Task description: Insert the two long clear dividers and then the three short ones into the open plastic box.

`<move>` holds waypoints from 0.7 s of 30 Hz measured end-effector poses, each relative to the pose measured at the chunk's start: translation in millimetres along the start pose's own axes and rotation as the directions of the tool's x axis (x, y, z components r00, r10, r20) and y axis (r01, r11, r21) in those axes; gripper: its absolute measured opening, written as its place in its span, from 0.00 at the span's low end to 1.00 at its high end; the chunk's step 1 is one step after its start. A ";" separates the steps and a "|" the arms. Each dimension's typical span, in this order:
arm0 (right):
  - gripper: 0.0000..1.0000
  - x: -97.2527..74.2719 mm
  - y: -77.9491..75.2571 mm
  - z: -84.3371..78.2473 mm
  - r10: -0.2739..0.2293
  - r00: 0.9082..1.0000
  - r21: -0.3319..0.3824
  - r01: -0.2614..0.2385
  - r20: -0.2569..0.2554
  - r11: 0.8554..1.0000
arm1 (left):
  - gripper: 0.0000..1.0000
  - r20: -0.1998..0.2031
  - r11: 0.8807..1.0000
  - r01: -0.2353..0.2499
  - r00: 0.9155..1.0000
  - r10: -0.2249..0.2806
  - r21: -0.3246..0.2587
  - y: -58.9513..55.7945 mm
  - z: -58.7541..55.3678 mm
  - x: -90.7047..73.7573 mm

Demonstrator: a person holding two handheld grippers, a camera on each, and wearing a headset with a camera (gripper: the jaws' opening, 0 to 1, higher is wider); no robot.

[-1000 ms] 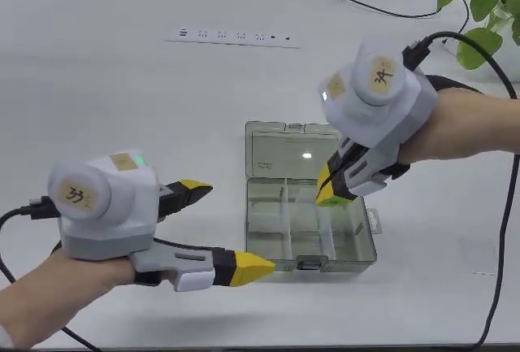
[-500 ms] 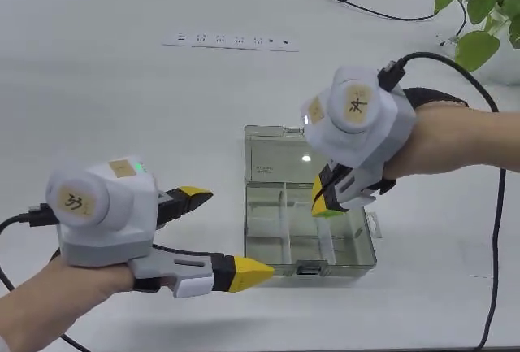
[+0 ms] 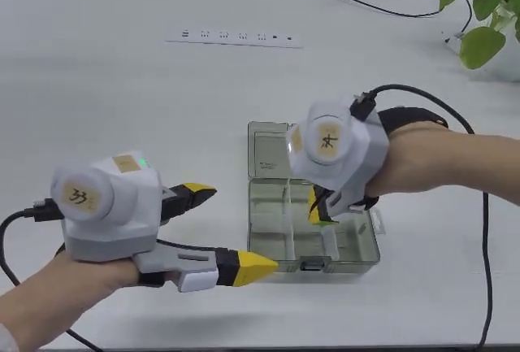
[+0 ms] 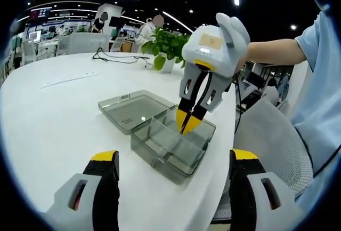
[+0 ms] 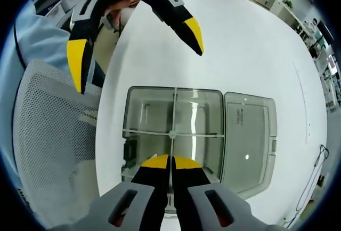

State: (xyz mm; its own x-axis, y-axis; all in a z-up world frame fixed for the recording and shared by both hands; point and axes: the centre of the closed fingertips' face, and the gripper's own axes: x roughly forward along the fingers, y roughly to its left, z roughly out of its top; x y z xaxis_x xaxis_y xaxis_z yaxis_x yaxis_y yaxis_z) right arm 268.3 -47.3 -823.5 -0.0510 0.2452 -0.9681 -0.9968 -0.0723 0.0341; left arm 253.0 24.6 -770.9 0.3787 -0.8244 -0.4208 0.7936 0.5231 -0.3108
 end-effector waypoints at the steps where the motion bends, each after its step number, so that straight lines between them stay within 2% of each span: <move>1: 0.02 1.6 0.3 -0.6 -0.002 1.000 -0.001 0.002 0.000 1.000 | 0.86 0.000 1.000 0.000 1.000 0.000 0.001 -0.1 0.1 0.0; 9: 0.02 4.6 0.4 -1.7 -0.008 1.000 -0.007 0.008 -0.012 1.000 | 0.86 0.003 1.000 0.000 1.000 0.000 0.003 -0.1 1.1 1.3; 18: 0.02 4.6 0.1 -1.9 -0.007 1.000 0.002 0.007 -0.003 1.000 | 0.85 0.004 1.000 0.005 1.000 -0.005 0.013 -1.2 3.9 3.4; 21: 0.04 7.5 0.8 -5.2 -0.011 1.000 -0.060 0.011 -0.009 0.998 | 0.85 0.004 1.000 0.008 1.000 -0.008 0.013 -1.8 4.5 3.7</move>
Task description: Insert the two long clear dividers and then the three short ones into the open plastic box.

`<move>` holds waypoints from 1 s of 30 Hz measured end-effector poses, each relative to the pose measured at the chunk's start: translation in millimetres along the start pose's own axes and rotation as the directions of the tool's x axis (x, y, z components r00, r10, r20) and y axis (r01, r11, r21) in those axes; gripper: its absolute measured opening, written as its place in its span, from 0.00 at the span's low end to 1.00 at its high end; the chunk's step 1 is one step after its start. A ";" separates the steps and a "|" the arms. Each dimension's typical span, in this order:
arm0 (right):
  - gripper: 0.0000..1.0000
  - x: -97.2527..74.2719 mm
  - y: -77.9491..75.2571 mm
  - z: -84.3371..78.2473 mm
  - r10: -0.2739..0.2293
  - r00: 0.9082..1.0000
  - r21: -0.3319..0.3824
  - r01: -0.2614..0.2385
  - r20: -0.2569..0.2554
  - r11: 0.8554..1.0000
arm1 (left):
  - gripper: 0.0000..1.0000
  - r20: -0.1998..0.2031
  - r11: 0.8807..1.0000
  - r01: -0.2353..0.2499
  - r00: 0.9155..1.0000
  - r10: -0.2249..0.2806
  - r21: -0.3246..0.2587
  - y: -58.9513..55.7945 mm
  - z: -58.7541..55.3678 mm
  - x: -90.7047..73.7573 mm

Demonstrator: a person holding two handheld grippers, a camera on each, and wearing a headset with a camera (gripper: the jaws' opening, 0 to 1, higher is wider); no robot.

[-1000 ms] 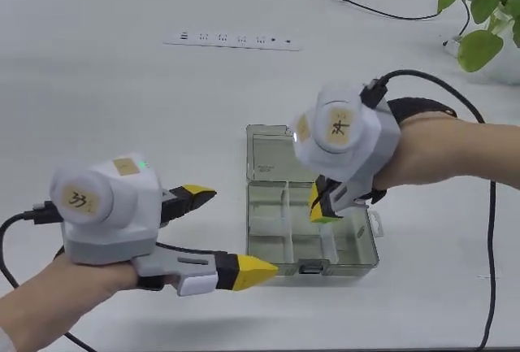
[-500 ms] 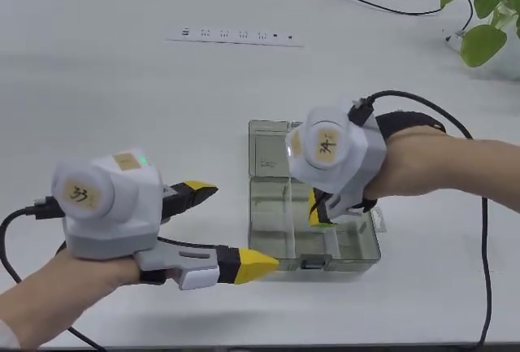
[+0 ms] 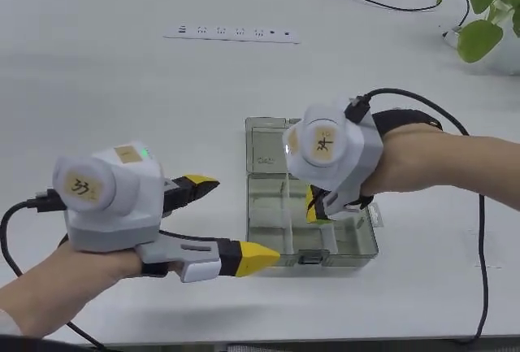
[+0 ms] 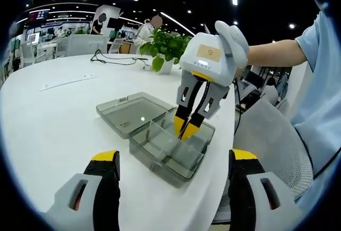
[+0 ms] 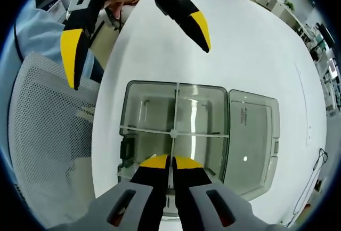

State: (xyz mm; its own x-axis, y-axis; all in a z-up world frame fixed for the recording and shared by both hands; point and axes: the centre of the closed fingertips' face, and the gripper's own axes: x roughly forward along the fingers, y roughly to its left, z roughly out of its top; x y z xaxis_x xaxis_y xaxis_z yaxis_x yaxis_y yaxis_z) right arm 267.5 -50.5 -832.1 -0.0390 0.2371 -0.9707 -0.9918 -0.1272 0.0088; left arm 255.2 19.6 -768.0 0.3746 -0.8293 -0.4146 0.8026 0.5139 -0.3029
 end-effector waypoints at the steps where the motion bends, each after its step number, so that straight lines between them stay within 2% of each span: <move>1: 0.12 0.4 -0.6 -0.3 -0.007 1.000 -0.009 0.007 0.001 1.000 | 0.85 0.000 1.000 0.001 1.000 -0.001 0.000 -0.3 0.0 0.0; 2: 0.19 0.3 -6.2 7.3 -0.045 0.998 -0.032 0.047 0.052 0.998 | 0.85 0.000 1.000 0.001 1.000 -0.001 0.000 -0.7 0.4 0.0; 3: 0.25 -2.4 -7.2 8.8 -0.057 0.996 -0.043 0.060 0.068 0.997 | 0.85 0.000 1.000 0.001 1.000 -0.001 0.000 -0.8 0.5 -0.1; 4: 0.30 -5.1 -7.5 7.1 -0.062 0.996 -0.043 0.064 0.059 0.997 | 0.85 0.001 1.000 0.001 1.000 -0.001 0.000 -1.1 0.8 -0.3; 6: 0.31 -11.9 -9.0 7.7 -0.067 0.996 -0.051 0.070 0.067 0.996 | 0.85 -0.002 1.000 0.004 1.000 -0.004 -0.001 -1.5 -0.1 -0.2; 8: 0.33 -17.3 -10.9 10.4 -0.073 0.993 -0.028 0.076 0.097 0.997 | 0.85 -0.007 1.000 0.006 1.000 -0.006 0.003 -1.8 -0.6 -0.1; 12: 0.44 -23.8 -7.5 13.0 -0.070 0.987 0.005 0.070 0.145 0.998 | 0.85 -0.001 1.000 0.008 1.000 -0.008 0.006 -1.8 1.5 0.0; 14: 0.49 -26.6 -6.3 15.5 -0.073 0.981 0.028 0.069 0.178 0.997 | 0.85 0.000 1.000 0.009 1.000 -0.009 0.014 -1.4 2.8 -0.1; 20: 0.68 -33.3 -5.7 21.2 -0.096 0.956 0.101 0.070 0.277 0.992 | 0.85 0.002 0.999 0.011 1.000 -0.011 0.034 1.0 6.8 -1.6; 21: 0.72 -35.0 -5.0 22.8 -0.098 0.949 0.115 0.066 0.298 0.991 | 0.85 0.003 0.999 0.011 1.000 -0.011 0.036 1.3 7.5 -1.8; 23: 0.78 -36.7 -3.8 22.8 -0.099 0.945 0.133 0.060 0.311 0.989 | 0.85 0.006 0.999 0.011 1.000 -0.011 0.037 1.8 9.4 -2.5; 25: 0.86 -39.8 -3.3 26.8 -0.119 0.931 0.150 0.071 0.346 0.986 | 0.85 0.007 0.999 0.012 1.000 -0.012 0.037 1.9 10.9 -3.2; 26: 0.90 -41.1 -1.9 30.0 -0.124 0.920 0.161 0.068 0.372 0.985 | 0.85 0.011 0.999 0.014 1.000 -0.014 0.039 1.1 12.8 -4.1; 28: 0.96 -41.8 -2.0 30.0 -0.136 0.916 0.174 0.074 0.377 0.982 | 0.85 0.012 0.999 0.018 1.000 -0.018 0.048 -0.2 14.0 -4.8; 30: 1.00 -43.6 -0.9 30.5 -0.151 0.907 0.175 0.088 0.392 0.981 | 0.86 0.008 0.998 0.022 1.000 -0.022 0.056 -1.5 15.0 -5.6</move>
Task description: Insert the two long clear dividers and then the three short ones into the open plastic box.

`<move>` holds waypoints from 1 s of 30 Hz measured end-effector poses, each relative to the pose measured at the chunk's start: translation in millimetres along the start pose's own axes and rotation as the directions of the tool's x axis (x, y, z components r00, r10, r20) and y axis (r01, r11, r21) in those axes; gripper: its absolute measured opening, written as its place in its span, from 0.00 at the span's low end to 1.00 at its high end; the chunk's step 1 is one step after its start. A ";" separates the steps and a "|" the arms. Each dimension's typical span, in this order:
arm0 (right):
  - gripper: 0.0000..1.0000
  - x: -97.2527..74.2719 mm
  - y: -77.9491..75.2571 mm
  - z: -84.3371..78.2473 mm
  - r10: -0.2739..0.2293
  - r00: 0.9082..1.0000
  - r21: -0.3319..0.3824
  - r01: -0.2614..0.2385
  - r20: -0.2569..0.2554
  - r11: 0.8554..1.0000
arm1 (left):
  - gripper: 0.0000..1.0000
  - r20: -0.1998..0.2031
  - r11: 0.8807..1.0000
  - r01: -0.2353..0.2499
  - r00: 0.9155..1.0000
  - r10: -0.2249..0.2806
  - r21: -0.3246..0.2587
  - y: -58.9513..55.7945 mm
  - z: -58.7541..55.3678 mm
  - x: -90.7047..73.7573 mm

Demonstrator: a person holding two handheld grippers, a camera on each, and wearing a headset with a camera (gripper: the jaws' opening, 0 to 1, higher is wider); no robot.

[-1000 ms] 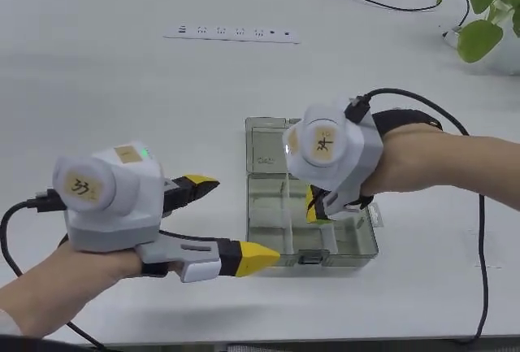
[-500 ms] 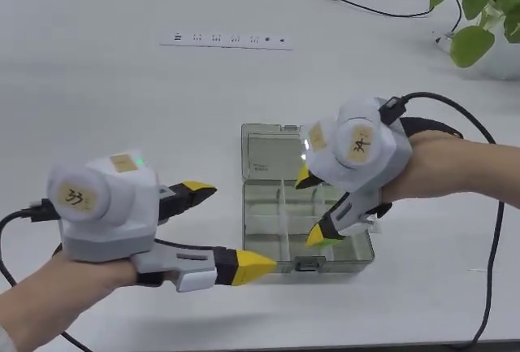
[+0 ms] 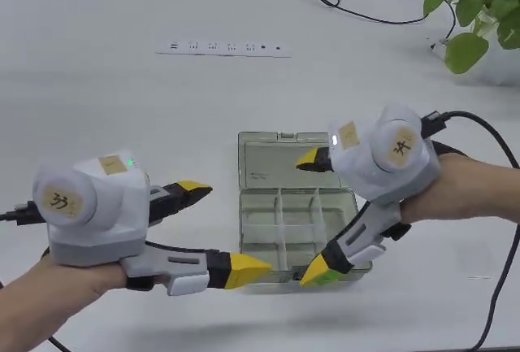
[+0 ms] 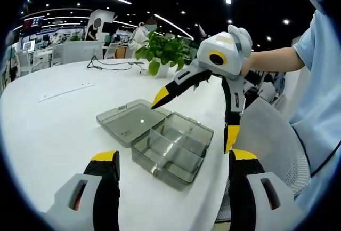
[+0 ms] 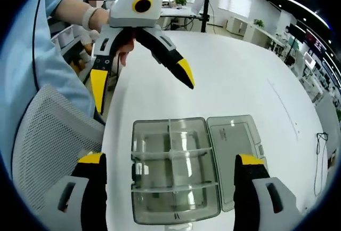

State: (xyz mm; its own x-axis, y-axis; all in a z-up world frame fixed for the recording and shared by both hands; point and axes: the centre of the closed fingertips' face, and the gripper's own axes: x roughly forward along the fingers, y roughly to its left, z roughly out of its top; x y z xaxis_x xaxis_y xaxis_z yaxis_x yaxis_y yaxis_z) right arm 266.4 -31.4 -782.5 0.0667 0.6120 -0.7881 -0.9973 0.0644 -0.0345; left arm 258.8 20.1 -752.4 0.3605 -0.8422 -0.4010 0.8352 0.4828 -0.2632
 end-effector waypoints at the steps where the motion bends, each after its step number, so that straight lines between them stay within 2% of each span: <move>1: 1.00 -0.7 0.3 -0.3 -0.001 1.000 0.003 0.001 0.001 1.000 | 0.86 0.001 1.000 0.001 1.000 -0.001 0.001 -0.5 0.7 -0.1; 5: 1.00 -2.0 2.4 -0.2 -0.006 1.000 0.027 0.005 0.030 1.000 | 0.87 -0.001 1.000 0.002 1.000 -0.002 0.014 -0.9 1.1 -0.1; 11: 1.00 -15.6 -2.9 -4.6 -0.063 0.995 0.089 0.056 0.073 0.994 | 0.90 -0.006 1.000 -0.004 1.000 0.004 0.015 -0.1 -1.0 -2.2; 14: 1.00 -28.7 -4.1 -14.6 -0.093 0.992 0.115 0.083 0.082 0.990 | 0.91 -0.009 1.000 -0.013 1.000 0.013 0.013 1.5 -1.9 -3.7; 19: 1.00 -48.8 -1.4 -39.5 -0.124 0.991 0.134 0.116 0.050 0.984 | 0.92 -0.003 1.000 -0.021 1.000 0.021 0.015 0.9 -0.7 -5.7; 24: 1.00 -74.0 -3.4 -63.4 -0.188 0.981 0.208 0.176 0.041 0.962 | 0.93 0.001 1.000 -0.019 1.000 0.019 0.024 -0.5 0.6 -6.3; 30: 1.00 -93.8 -0.9 -90.1 -0.242 0.970 0.274 0.228 0.019 0.934 | 0.93 0.003 0.999 -0.016 1.000 0.016 0.035 -3.0 -0.1 -8.0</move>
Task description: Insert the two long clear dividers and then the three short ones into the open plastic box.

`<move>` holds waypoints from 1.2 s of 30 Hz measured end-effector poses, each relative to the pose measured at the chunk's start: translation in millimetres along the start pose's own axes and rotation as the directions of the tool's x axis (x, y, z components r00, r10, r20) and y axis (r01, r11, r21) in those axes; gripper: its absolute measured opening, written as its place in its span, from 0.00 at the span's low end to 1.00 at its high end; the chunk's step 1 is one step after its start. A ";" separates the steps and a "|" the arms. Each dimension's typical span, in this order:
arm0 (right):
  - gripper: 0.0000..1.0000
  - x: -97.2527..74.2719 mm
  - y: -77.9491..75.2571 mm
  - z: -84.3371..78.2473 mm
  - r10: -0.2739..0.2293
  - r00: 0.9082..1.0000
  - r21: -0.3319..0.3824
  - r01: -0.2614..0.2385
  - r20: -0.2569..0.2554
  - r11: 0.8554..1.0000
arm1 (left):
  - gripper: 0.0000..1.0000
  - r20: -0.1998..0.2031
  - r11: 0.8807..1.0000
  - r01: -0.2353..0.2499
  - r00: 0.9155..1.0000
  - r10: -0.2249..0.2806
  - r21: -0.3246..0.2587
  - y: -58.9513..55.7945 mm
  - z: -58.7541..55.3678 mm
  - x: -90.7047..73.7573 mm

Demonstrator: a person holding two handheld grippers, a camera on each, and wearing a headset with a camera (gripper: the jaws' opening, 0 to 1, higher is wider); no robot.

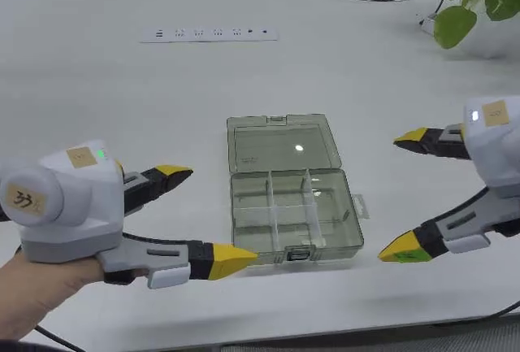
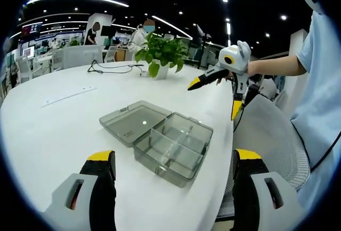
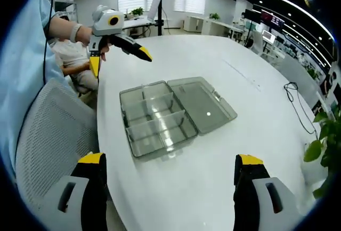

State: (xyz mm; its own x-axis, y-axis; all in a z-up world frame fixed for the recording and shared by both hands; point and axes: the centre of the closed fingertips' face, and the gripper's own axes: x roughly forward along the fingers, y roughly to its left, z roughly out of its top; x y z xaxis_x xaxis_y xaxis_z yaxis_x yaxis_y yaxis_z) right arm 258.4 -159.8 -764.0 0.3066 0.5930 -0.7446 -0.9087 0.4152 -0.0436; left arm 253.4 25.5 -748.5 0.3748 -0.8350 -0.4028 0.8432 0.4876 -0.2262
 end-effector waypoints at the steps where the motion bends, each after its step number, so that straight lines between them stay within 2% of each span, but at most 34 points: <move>1: 1.00 -3.6 -1.1 -6.6 -0.007 1.000 0.010 0.007 -0.006 1.000 | 0.93 -0.001 1.000 0.002 1.000 -0.002 0.000 -0.5 -0.2 -0.5; 5: 0.99 -16.5 -5.3 -33.2 -0.021 0.999 0.043 0.024 -0.049 0.999 | 0.93 0.000 1.000 0.000 1.000 0.000 0.000 -0.5 -0.2 -1.7; 7: 0.93 -22.4 -6.8 -43.4 -0.019 0.998 0.079 0.023 -0.060 0.997 | 0.92 0.001 1.000 -0.003 1.000 0.003 0.000 0.4 -0.1 -1.9; 9: 0.92 -27.7 -10.2 -56.3 -0.026 0.996 0.080 0.033 -0.083 0.996 | 0.92 0.009 1.000 -0.007 1.000 0.007 -0.001 0.8 1.6 -2.2; 11: 0.90 -33.6 -10.8 -74.7 -0.014 0.989 0.072 0.025 -0.147 0.997 | 0.91 0.014 1.000 -0.006 1.000 0.006 -0.002 0.3 2.2 -2.3; 17: 0.85 -40.0 -17.4 -103.4 0.005 0.973 0.048 0.007 -0.230 0.999 | 0.90 0.016 1.000 -0.007 1.000 0.007 -0.004 -0.7 1.0 -2.3; 24: 0.76 -37.5 -23.5 -124.2 0.031 0.943 -0.010 -0.036 -0.333 0.999 | 0.88 0.021 1.000 -0.006 1.000 0.006 -0.002 -1.7 1.3 -5.0; 25: 0.76 -36.9 -26.0 -127.1 0.028 0.936 -0.042 -0.045 -0.352 0.998 | 0.88 0.019 1.000 -0.008 1.000 0.008 -0.001 -1.3 1.0 -5.4; 27: 0.73 -37.1 -29.4 -133.2 0.027 0.920 -0.089 -0.067 -0.390 0.994 | 0.88 0.017 1.000 -0.008 1.000 0.008 -0.001 -1.1 0.9 -6.2; 29: 0.69 -36.2 -30.5 -137.0 0.030 0.914 -0.101 -0.078 -0.406 0.992 | 0.87 0.016 1.000 -0.008 1.000 0.008 0.002 -1.0 1.2 -7.1; 30: 0.67 -36.5 -31.4 -140.7 0.035 0.904 -0.121 -0.096 -0.427 0.988 | 0.87 0.014 1.000 -0.008 1.000 0.008 0.003 -1.0 1.5 -7.6; 32: 0.64 -35.8 -32.8 -143.3 0.034 0.897 -0.143 -0.107 -0.442 0.984 | 0.87 0.014 1.000 -0.008 1.000 0.008 0.004 -0.4 2.0 -8.3; 34: 0.60 -35.5 -32.8 -146.3 0.044 0.884 -0.176 -0.141 -0.465 0.974 | 0.87 0.016 1.000 -0.014 1.000 0.014 0.000 2.5 1.3 -9.0; 36: 0.56 -33.1 -32.8 -148.2 0.054 0.879 -0.183 -0.158 -0.473 0.970 | 0.86 0.012 1.000 -0.015 1.000 0.015 -0.005 2.7 0.2 -8.7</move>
State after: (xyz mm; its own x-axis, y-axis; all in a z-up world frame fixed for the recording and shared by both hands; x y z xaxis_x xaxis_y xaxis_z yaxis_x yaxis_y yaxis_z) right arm 236.1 -295.3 -836.7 0.0862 0.2174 -0.9723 -0.9821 0.1828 -0.0462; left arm 252.4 34.0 -745.4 0.3922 -0.8304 -0.3957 0.8353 0.5017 -0.2248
